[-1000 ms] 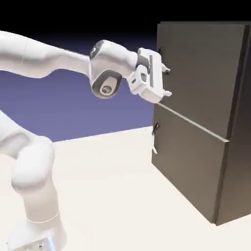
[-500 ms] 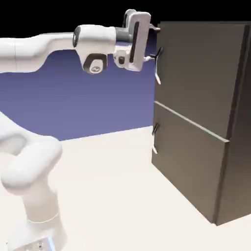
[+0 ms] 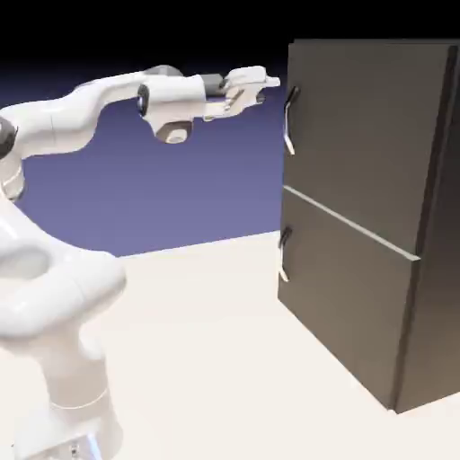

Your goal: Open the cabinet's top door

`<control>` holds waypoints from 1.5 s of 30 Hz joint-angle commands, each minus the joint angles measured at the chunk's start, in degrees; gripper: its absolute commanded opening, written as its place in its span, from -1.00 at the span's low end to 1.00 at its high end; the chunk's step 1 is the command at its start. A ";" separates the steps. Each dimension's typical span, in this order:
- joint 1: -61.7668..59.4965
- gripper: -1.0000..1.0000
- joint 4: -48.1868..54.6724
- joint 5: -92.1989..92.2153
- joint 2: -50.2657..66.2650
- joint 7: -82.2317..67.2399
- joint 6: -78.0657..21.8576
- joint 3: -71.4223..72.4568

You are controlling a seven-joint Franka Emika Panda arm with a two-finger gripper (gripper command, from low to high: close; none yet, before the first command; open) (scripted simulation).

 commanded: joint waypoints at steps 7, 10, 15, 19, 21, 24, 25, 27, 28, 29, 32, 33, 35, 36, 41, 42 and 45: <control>-7.72 0.00 5.66 10.91 -2.91 11.18 0.30 7.66; -13.74 0.00 10.09 11.13 -3.38 11.95 -1.19 9.54; -12.42 -1.00 7.10 13.45 -7.17 12.10 -6.39 6.61; -7.20 -1.00 -1.20 16.90 -14.04 12.01 -15.71 0.99; -4.81 -1.00 -5.36 18.19 -17.34 12.00 -20.32 -1.42; -1.55 -1.00 -11.59 19.63 -22.30 12.15 -27.35 -4.72; -0.52 -1.00 -13.66 20.06 -23.91 12.14 -29.68 -5.76; 1.49 -1.00 -17.82 20.70 -27.04 12.15 -34.41 -7.79; 2.44 -1.00 -19.89 20.92 -28.58 12.15 -36.82 -8.80; 3.32 -1.00 -21.97 21.12 -30.17 12.15 -39.28 -9.81; 5.66 -1.00 -28.09 21.38 -34.76 12.14 -46.74 -12.90; 6.23 -1.00 -30.01 21.37 -36.27 12.17 -49.23 -13.93; 7.53 -1.00 -33.94 21.10 -38.88 11.87 -54.22 -16.23; 8.78 -1.00 -36.02 20.63 -39.39 10.94 -56.36 -17.68; 14.91 -1.00 -45.32 15.06 -40.12 5.29 -66.21 -27.52; 15.60 -1.00 -46.63 13.65 -40.21 4.42 -67.91 -29.60; 16.81 -1.00 -49.72 9.17 -40.31 2.14 -72.63 -35.83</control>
